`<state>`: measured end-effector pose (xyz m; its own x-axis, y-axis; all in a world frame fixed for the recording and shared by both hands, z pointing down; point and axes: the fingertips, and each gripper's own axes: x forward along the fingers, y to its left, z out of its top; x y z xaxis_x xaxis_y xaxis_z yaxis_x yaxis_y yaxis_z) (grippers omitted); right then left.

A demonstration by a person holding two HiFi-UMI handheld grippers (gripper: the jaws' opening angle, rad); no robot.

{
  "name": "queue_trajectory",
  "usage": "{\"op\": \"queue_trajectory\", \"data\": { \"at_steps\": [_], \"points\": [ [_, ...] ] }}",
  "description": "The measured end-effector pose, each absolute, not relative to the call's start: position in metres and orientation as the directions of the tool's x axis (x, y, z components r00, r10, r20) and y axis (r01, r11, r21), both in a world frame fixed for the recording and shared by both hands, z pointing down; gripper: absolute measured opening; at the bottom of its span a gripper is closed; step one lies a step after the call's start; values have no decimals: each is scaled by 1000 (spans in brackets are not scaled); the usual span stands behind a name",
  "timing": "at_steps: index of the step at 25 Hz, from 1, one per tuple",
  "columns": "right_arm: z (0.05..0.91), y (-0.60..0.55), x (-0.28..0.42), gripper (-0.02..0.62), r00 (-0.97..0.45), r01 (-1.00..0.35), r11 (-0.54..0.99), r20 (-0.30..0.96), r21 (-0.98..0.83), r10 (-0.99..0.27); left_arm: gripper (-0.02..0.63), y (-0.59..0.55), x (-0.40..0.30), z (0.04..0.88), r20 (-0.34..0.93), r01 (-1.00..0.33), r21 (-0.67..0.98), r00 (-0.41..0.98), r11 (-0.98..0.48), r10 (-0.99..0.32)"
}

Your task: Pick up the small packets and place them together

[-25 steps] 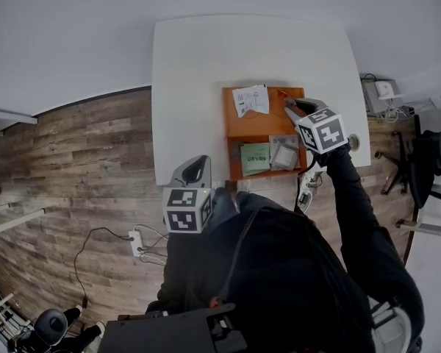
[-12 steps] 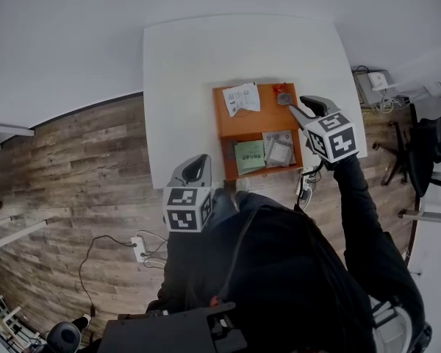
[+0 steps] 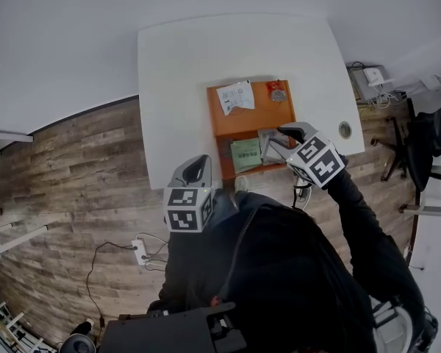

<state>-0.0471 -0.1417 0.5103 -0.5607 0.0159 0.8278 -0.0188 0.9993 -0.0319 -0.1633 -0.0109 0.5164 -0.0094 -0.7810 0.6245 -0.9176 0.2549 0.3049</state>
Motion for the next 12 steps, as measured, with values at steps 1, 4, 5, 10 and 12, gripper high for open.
{"op": "queue_trajectory", "data": {
  "at_steps": [1, 4, 5, 10, 12],
  "points": [
    [517, -137, -44, 129, -539, 1, 999, 842, -32, 28, 0, -10, -163, 517, 625, -917, 305, -10, 257, -781],
    [538, -127, -32, 132, -474, 71, 997, 878, -41, 70, 0, -5, -163, 518, 627, -912, 309, -18, 270, -779],
    [545, -124, -28, 140, -450, 94, 994, 888, -53, 90, 0, -4, -163, 518, 628, -910, 310, -22, 275, -778],
    [575, -129, -12, 143, -336, 146, 988, 936, -57, 104, 0, 3, -162, 521, 632, -905, 310, -32, 290, -775],
    [586, -133, -8, 143, -301, 164, 985, 948, -53, 101, 0, 6, -162, 522, 634, -904, 311, -34, 295, -772]
  ]
}}
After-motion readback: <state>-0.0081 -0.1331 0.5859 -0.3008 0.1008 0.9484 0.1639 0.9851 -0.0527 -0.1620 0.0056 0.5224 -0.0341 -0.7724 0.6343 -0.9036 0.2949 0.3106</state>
